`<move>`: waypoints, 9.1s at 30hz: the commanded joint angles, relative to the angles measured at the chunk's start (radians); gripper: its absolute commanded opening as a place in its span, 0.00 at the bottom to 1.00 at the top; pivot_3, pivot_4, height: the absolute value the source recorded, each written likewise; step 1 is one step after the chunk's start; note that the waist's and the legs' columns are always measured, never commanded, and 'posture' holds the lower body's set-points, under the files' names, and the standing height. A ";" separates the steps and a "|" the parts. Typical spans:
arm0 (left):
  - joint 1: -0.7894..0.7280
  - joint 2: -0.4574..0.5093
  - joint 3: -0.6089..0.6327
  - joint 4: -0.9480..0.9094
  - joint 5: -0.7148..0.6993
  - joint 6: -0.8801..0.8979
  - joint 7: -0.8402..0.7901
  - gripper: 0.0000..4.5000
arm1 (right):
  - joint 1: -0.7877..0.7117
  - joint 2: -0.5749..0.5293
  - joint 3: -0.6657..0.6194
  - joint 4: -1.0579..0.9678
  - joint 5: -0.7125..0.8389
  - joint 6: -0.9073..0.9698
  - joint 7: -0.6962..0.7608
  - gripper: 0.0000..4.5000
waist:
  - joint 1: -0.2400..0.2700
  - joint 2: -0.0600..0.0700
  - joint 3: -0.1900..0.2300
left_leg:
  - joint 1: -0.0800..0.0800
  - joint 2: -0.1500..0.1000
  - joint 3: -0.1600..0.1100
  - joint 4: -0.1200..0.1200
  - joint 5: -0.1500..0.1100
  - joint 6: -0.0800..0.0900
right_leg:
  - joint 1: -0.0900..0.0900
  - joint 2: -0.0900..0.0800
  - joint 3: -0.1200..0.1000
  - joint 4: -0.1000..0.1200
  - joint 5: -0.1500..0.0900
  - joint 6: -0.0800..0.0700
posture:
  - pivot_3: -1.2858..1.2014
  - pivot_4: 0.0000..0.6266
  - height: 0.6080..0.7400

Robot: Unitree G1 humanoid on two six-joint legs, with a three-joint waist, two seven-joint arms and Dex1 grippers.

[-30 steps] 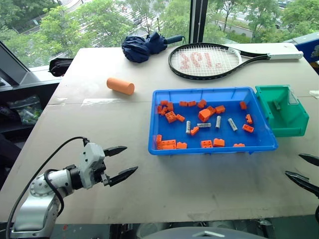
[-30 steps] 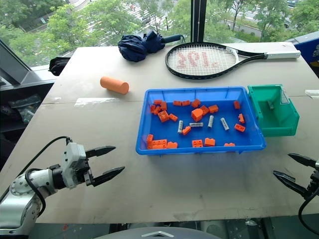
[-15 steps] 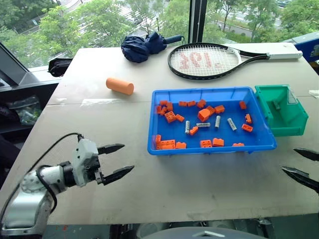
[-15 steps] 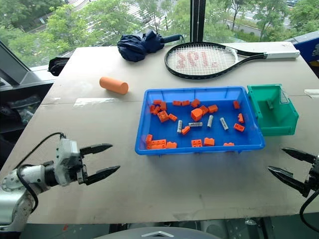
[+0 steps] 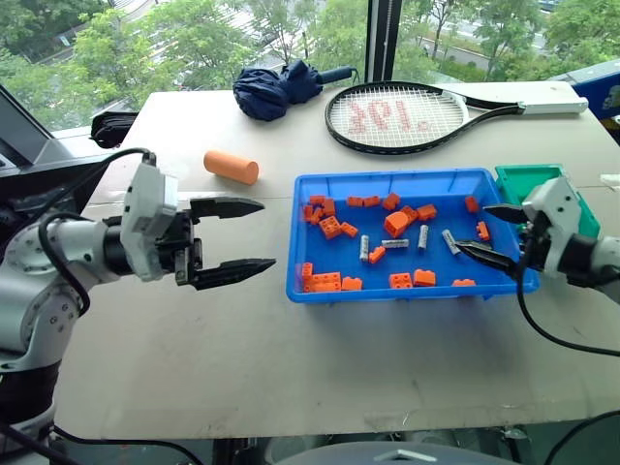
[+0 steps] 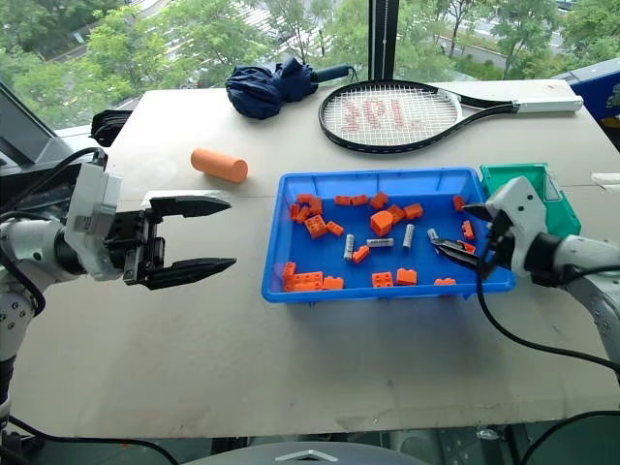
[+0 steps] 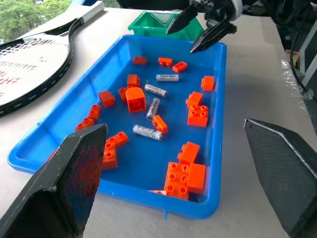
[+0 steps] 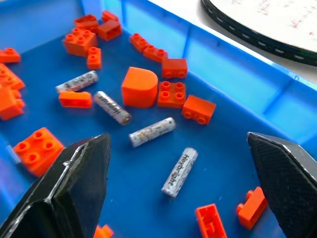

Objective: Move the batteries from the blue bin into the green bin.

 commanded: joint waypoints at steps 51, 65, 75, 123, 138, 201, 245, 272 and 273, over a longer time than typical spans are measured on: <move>-0.395 -0.159 -0.179 0.041 -0.003 0.134 0.042 1.00 | -0.303 -0.054 -0.073 0.279 -0.270 0.206 -0.123 0.71 | -0.023 -0.002 0.001 | -0.003 0.000 0.001 0.002 0.001 0.000 | -0.004 0.000 0.000 0.002 0.000 0.000 | 0.52 0.24 1.00; -0.222 -0.052 -0.150 0.077 0.129 0.001 -0.058 1.00 | -0.271 0.356 0.016 -0.047 -0.161 0.520 -0.301 0.90 | -0.023 -0.002 0.001 | -0.004 0.000 0.000 0.002 0.001 -0.001 | -0.005 0.001 0.000 0.002 0.000 0.000 | 0.52 0.24 1.00; -0.224 -0.045 -0.148 0.065 0.129 0.011 -0.051 1.00 | -0.238 0.503 0.055 0.030 -0.206 0.504 -0.405 0.90 | -0.030 -0.002 0.001 | -0.004 0.000 -0.001 0.002 0.001 -0.002 | -0.007 0.001 0.000 0.005 0.000 0.000 | 0.52 0.24 1.00; -0.399 -0.162 -0.176 0.100 0.078 0.058 -0.015 1.00 | -0.223 0.017 -0.171 0.076 -0.217 0.318 -0.212 0.81 | -0.025 -0.004 -0.001 | -0.014 0.000 0.004 0.014 0.001 -0.002 | -0.017 0.001 0.002 0.017 0.000 0.000 | 0.52 0.24 1.00; -0.256 -0.022 -0.226 0.130 0.260 -0.085 -0.158 1.00 | -0.268 0.212 0.291 -0.029 -0.141 0.194 0.025 0.97 | -0.025 -0.004 -0.001 | -0.016 0.000 0.002 0.015 0.001 -0.002 | -0.017 0.001 0.000 0.016 0.000 0.000 | 0.52 0.24 1.00; -0.399 -0.226 -0.266 0.210 0.269 -0.089 -0.045 1.00 | -0.290 0.089 -0.143 0.037 -0.104 0.305 -0.056 0.82 | -0.038 -0.004 -0.001 | -0.016 -0.001 0.002 0.016 0.001 -0.002 | -0.017 0.000 0.001 0.018 0.000 0.000 | 0.52 0.24 1.00; -0.163 -0.050 -0.159 0.130 0.265 -0.101 -0.089 1.00 | -0.396 0.660 0.364 -0.019 -0.245 0.449 -0.360 0.01 | -0.054 -0.005 -0.002 | -0.016 -0.002 -0.005 0.016 0.002 -0.003 | -0.017 -0.001 -0.007 0.018 0.000 0.000 | 0.52 0.24 1.00; -0.561 -0.399 -0.290 0.197 0.084 0.037 0.025 1.00 | -0.030 0.012 -0.263 -0.008 -0.206 0.142 -0.095 0.01 | -0.045 -0.005 -0.002 | -0.017 -0.004 -0.006 0.017 0.002 -0.003 | -0.015 -0.003 -0.007 0.018 0.000 0.000 | 0.52 0.24 1.00; -0.564 -0.403 -0.292 0.200 0.087 0.034 0.022 1.00 | -0.021 0.009 -0.266 0.004 -0.208 0.136 -0.094 0.11 | -0.044 -0.005 -0.002 | -0.017 -0.004 -0.006 0.017 0.002 -0.003 | -0.015 -0.003 -0.007 0.018 0.000 0.000 | 0.52 0.24 1.00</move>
